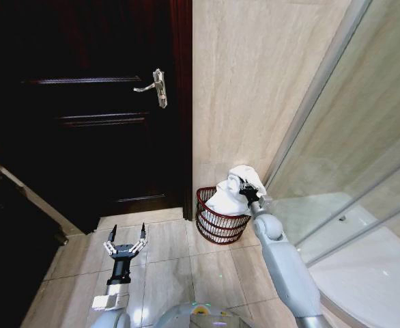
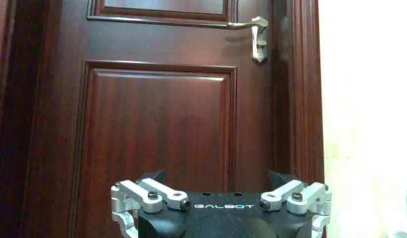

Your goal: Discard the used towel into the hamper.

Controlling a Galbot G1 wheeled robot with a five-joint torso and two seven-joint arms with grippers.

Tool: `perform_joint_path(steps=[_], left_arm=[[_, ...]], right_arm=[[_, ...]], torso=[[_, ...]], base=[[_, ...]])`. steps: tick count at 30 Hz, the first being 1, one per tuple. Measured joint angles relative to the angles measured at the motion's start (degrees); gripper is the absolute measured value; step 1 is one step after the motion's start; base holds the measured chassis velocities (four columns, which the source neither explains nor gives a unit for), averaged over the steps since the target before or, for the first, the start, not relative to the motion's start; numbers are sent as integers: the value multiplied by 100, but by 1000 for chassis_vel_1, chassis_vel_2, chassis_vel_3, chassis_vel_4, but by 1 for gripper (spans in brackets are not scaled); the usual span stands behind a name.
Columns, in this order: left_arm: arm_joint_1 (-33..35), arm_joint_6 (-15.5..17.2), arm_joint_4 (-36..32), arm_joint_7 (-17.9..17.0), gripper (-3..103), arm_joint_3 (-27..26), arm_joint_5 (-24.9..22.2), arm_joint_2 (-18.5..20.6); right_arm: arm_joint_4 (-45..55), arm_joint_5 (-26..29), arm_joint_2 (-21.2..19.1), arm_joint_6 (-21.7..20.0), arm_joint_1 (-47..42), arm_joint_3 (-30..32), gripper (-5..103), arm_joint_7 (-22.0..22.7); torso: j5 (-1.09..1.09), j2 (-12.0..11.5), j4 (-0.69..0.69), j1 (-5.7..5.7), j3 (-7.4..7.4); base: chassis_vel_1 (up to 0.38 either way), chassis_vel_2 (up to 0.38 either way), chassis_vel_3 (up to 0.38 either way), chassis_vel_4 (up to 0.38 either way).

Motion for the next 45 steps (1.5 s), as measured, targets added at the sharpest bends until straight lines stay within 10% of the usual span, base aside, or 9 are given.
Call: perform_joint_path(steps=[6,24,33,45], left_arm=[[-52,73,-69,-50,100,-5,-29,0],[-245,155,34,-48,100,-23,-240,0],[-214,158,-16,-54,100,-33,-97,0],[-197,199,-75,-139,100,-50,43,0]], right_arm=[[54,-121,62,-138,-182,23,2,26],[2230,-377,-208,-482,-1144,869,68,101],[2105,140,-511,-761,-285,652,99,178],[651,-154,-168,-611,200,-75,100,74]], torso=[[1,-4,0,-1,-3],[0,39,-1,16,20],[0,50,0,22,28],[0,58,0,24,33]], base=[[0,0,0,0],[0,0,0,0],[0,0,0,0],[0,0,0,0]])
